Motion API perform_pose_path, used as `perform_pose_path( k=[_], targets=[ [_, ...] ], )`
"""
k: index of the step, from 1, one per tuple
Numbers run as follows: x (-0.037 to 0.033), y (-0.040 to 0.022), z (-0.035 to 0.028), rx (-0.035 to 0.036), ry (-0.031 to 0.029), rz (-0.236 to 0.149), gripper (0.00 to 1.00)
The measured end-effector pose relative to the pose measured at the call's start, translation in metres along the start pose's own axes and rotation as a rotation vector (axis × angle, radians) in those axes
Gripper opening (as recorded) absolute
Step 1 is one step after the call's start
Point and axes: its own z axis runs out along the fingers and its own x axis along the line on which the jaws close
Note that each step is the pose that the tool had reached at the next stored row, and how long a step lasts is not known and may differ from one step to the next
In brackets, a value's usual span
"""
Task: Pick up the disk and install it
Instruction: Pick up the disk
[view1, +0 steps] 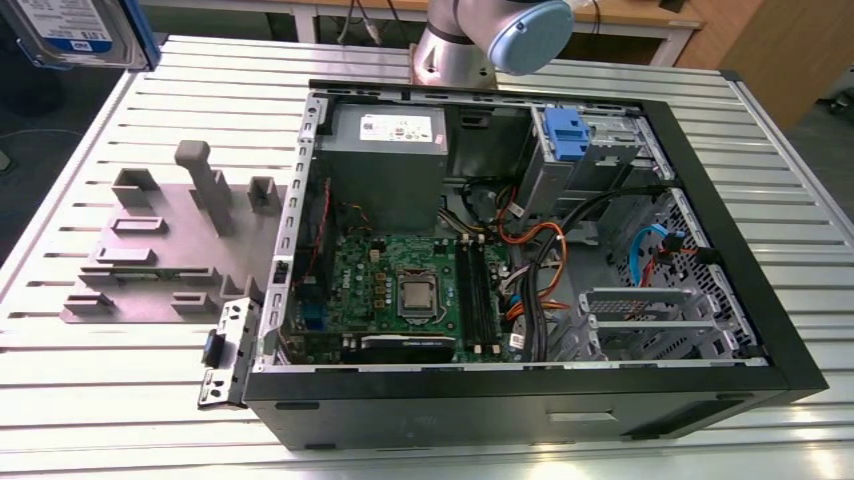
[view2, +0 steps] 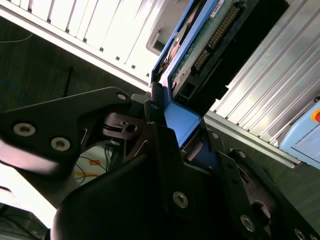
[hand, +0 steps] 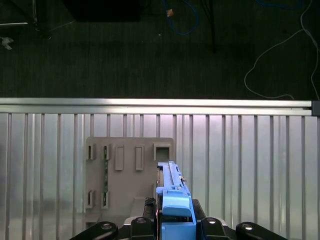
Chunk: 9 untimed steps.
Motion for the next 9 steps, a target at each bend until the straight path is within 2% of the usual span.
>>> perform_pose_path(
  k=[9],
  targets=[
    [-0.0001,-0.0003,-0.0024,0.0001,0.0000,0.000,0.36]
  ],
)
